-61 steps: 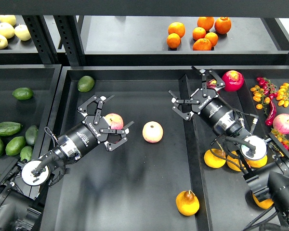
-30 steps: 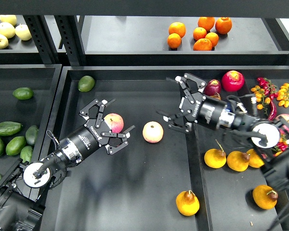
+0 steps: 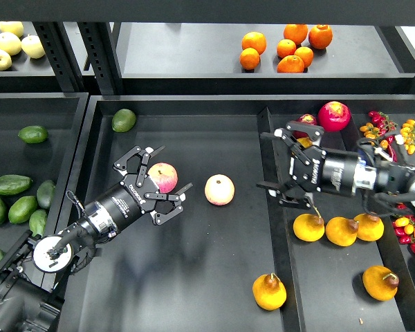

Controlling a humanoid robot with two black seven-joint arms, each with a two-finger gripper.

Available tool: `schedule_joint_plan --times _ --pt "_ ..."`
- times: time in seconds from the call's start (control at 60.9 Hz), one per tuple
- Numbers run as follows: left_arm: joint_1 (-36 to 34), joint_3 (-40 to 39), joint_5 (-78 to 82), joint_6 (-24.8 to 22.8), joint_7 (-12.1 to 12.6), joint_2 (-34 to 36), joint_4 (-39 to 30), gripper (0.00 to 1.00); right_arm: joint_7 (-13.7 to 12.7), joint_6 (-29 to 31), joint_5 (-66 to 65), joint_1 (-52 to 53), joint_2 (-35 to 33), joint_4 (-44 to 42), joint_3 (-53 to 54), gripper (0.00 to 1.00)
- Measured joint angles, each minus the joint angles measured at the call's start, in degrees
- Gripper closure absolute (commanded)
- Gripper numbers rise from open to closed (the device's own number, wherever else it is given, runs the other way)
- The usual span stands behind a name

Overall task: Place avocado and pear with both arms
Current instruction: 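Move the right gripper toward the yellow pear nearest the robot, then lower the right gripper around the yellow pear and close it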

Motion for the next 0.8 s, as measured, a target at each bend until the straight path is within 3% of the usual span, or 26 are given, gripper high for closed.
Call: schedule_joint_plan --times 0.246,0.805 --pt "0.23 0.05 0.00 0.00 0.00 0.01 -0.02 0.01 0.00 -0.01 -0.89 -0.08 -4.51 -0.07 -7.87 0.02" --pt "0.28 0.02 0.00 0.00 0.00 0.00 0.09 0.01 0.00 -0.01 -7.05 -0.95 -7.50 -4.19 -19.62 0.02"
